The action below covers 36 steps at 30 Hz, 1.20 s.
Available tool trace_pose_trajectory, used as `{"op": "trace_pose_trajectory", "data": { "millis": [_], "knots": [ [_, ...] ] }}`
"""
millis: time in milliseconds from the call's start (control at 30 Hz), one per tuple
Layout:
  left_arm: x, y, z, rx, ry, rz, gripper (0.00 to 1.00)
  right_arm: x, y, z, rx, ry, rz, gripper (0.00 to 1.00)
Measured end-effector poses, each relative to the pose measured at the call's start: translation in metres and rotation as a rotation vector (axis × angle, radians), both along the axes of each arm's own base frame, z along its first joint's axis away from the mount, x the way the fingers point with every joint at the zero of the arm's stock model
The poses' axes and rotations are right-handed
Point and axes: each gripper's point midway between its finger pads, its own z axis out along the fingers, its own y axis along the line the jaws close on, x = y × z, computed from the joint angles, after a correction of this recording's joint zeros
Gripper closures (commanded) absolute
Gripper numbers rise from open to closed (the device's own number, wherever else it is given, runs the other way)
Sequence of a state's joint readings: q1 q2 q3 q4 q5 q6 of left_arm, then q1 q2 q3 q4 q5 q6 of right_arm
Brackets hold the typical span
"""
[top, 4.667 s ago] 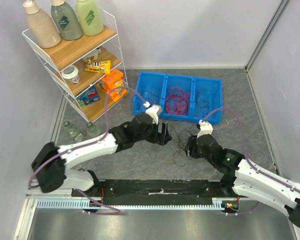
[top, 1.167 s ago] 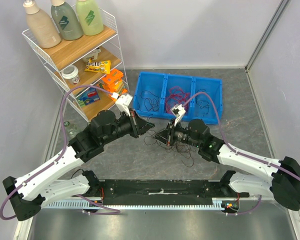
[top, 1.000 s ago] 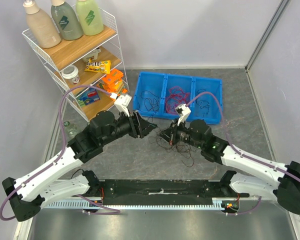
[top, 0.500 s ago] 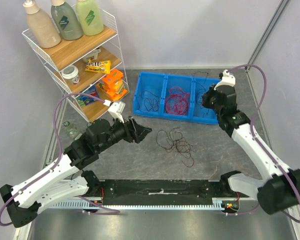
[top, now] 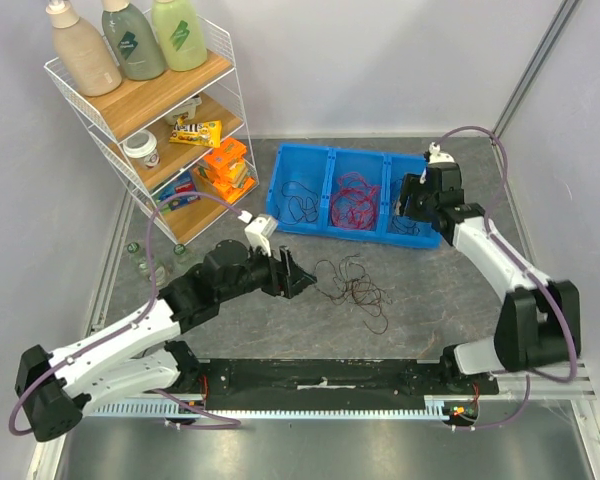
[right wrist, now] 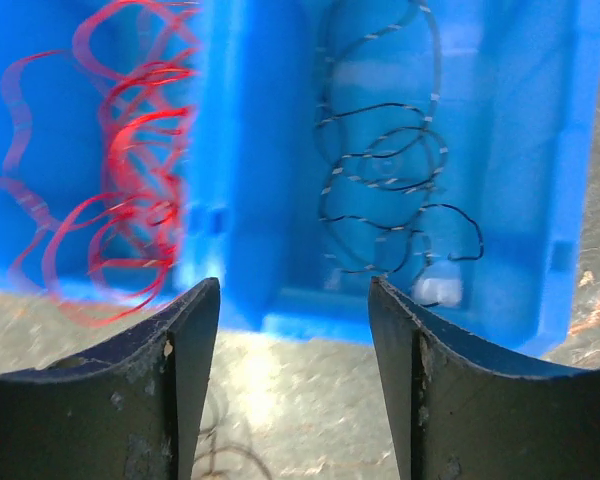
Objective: Untangle the cables
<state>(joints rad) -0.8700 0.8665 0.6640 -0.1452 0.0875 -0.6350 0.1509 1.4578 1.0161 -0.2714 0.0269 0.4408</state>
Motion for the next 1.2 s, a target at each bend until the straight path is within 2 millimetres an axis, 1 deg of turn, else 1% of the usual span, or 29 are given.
{"op": "trace_pose_trajectory", "data": {
  "millis": [67,133,167,200,233,267,300,333,433,500,567,633,700,800,933,1033,1067,1167,1200],
  "knots": [
    [0.000,-0.008,-0.009,0.002,0.030,-0.020,0.24,-0.013,0.017,0.024,0.003,-0.061,0.052,0.31],
    [0.001,-0.016,-0.018,0.001,0.055,-0.038,0.27,-0.032,0.036,0.045,0.027,-0.128,0.115,0.32],
    [0.002,-0.020,-0.023,0.004,0.070,-0.047,0.29,-0.044,0.048,0.053,0.046,-0.158,0.158,0.34],
    [0.003,-0.026,-0.030,0.008,0.088,-0.058,0.31,-0.059,0.058,0.048,0.065,-0.162,0.204,0.35],
    [0.004,-0.031,-0.039,0.017,0.109,-0.068,0.34,-0.069,0.066,0.053,0.077,-0.180,0.238,0.36],
    [0.005,-0.036,-0.049,0.030,0.134,-0.076,0.35,-0.080,0.075,0.048,0.095,-0.180,0.280,0.37],
    [0.006,-0.040,-0.059,0.043,0.158,-0.084,0.36,-0.094,0.083,0.035,0.109,-0.159,0.315,0.38],
    [0.006,-0.043,-0.068,0.055,0.180,-0.093,0.37,-0.104,0.086,0.023,0.117,-0.131,0.335,0.39],
    [0.004,-0.053,-0.107,0.114,0.273,-0.123,0.37,-0.139,0.089,-0.025,0.143,-0.016,0.374,0.40],
    [0.002,-0.060,-0.127,0.150,0.327,-0.147,0.37,-0.162,0.087,-0.051,0.167,0.052,0.381,0.41],
    [0.005,-0.071,-0.137,0.169,0.348,-0.162,0.39,-0.179,0.086,-0.070,0.198,0.100,0.383,0.42],
    [0.010,-0.082,-0.141,0.174,0.349,-0.169,0.44,-0.191,0.087,-0.082,0.227,0.133,0.384,0.43],
    [0.016,-0.092,-0.141,0.168,0.338,-0.173,0.46,-0.198,0.088,-0.090,0.250,0.156,0.385,0.43],
    [0.023,-0.101,-0.138,0.152,0.312,-0.167,0.46,-0.201,0.090,-0.089,0.273,0.147,0.386,0.42],
    [0.030,-0.108,-0.138,0.151,0.284,-0.146,0.44,-0.194,0.093,-0.075,0.295,0.086,0.380,0.41],
    [0.037,-0.116,-0.143,0.163,0.279,-0.131,0.43,-0.189,0.090,-0.075,0.284,0.071,0.354,0.41],
    [0.040,-0.118,-0.144,0.165,0.279,-0.128,0.46,-0.187,0.088,-0.077,0.272,0.076,0.341,0.41],
    [0.050,-0.125,-0.150,0.180,0.275,-0.108,0.65,-0.180,0.085,-0.083,0.238,0.103,0.313,0.44],
    [0.052,-0.126,-0.151,0.185,0.273,-0.105,0.69,-0.176,0.085,-0.084,0.227,0.113,0.307,0.47]
  ]
}}
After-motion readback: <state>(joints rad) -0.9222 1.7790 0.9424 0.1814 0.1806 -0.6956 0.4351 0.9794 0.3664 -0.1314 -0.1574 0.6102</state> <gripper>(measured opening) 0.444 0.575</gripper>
